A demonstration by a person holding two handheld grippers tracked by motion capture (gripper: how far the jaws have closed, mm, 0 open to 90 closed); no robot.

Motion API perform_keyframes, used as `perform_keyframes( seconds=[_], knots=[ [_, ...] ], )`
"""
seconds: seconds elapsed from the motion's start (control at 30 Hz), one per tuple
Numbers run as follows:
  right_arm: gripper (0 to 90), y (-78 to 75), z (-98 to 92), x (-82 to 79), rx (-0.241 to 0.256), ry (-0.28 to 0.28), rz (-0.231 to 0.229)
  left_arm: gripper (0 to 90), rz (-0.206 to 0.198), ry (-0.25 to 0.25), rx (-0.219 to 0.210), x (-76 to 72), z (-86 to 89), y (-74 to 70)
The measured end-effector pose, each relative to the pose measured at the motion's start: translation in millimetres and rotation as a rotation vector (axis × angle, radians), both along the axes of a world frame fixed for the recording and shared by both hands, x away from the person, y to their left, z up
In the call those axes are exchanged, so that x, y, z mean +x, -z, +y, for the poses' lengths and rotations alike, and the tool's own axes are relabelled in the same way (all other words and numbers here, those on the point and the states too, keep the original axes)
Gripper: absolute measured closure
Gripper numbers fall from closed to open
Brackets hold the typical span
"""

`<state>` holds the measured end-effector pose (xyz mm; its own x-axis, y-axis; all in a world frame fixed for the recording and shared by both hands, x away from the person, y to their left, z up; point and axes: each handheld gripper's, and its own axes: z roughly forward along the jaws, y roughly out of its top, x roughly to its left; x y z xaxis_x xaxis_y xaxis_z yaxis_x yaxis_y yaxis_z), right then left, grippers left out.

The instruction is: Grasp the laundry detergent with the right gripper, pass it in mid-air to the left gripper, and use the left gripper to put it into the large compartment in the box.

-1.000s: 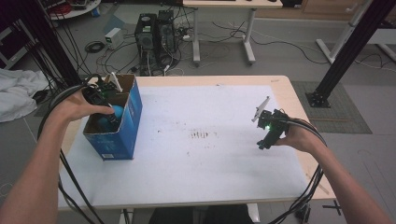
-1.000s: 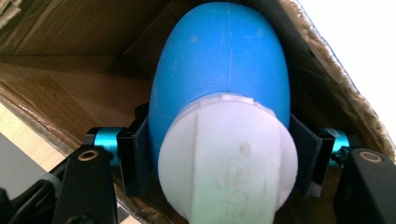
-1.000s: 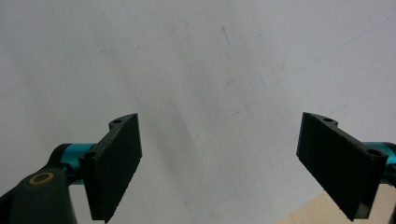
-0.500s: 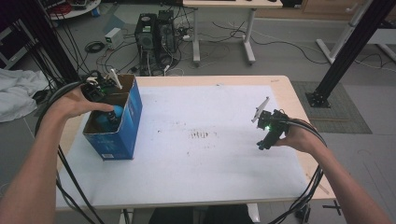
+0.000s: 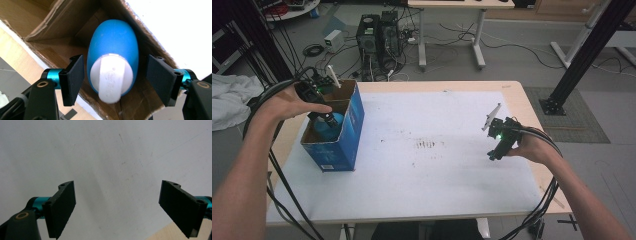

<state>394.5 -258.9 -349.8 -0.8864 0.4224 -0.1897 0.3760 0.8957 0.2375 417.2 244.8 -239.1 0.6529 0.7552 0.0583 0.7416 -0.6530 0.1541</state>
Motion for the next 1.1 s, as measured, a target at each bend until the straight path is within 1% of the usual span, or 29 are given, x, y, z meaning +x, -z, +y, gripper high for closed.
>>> perform_keyframes(
  seconds=[0.07,0.17,0.27,0.3,0.37,0.47,0.53,0.7,0.77,0.8,0.87,0.93,1.0,1.03,1.1],
  knots=[
    [13.3,-1.0,0.6,-0.3,-0.001,-0.002,-0.003,31.4,-0.001,-0.001,0.016,0.1,0.3,-7.9],
    [13.3,-1.3,0.0,-0.3,-0.002,-0.002,-0.002,31.4,-0.022,-0.004,0.011,-1.0,-1.6,-17.4],
    [13.3,-1.2,-0.2,-0.2,-0.001,0.005,-0.001,31.4,-0.040,0.008,0.014,-2.1,-7.8,-26.4],
    [13.3,-1.2,0.0,-0.1,-0.001,0.005,-0.001,31.4,-0.038,0.017,0.017,-2.1,-10.1,-29.6],
    [13.3,-1.4,0.6,-0.1,0.000,0.000,-0.001,31.4,-0.054,0.029,0.018,-2.3,-15.5,-35.7],
    [13.3,-1.5,1.2,-0.2,-0.002,-0.003,-0.003,31.4,-0.069,0.043,-0.001,-3.1,-24.9,-43.4],
    [13.3,-1.5,1.2,-0.2,-0.002,-0.002,-0.003,31.3,-0.072,0.070,0.002,-3.5,-32.5,-47.8],
    [13.3,-2.1,1.4,-0.6,-0.002,0.000,-0.002,31.4,-0.086,0.122,-0.008,-3.8,-54.5,-52.7],
    [13.3,-2.5,1.3,-0.8,0.001,-0.003,-0.004,31.4,-0.085,0.136,-0.017,-3.2,-62.8,-52.9],
    [13.3,-2.8,1.2,-0.9,0.002,-0.002,-0.004,31.3,-0.086,0.144,-0.018,-2.8,-67.0,-52.5],
    [13.3,-3.6,1.1,-1.3,0.003,0.000,-0.005,22.8,-0.086,0.148,-0.017,-1.8,-75.3,-50.6],
    [13.3,-4.7,0.9,-1.6,0.004,0.000,-0.008,22.8,-0.092,0.167,-0.015,-1.1,-82.8,-49.1],
    [13.3,-5.3,0.8,-1.6,0.005,-0.002,-0.009,22.8,-0.092,0.167,-0.015,-1.1,-82.8,-49.1],
    [13.3,-5.3,0.8,-1.6,0.005,-0.002,-0.009,22.8,-0.085,0.188,-0.024,-1.3,-94.7,-44.8],
    [13.3,-7.3,0.9,-2.4,0.009,-0.002,-0.012,22.8,-0.086,0.205,-0.030,-1.4,-103.3,-41.9]
  ],
)
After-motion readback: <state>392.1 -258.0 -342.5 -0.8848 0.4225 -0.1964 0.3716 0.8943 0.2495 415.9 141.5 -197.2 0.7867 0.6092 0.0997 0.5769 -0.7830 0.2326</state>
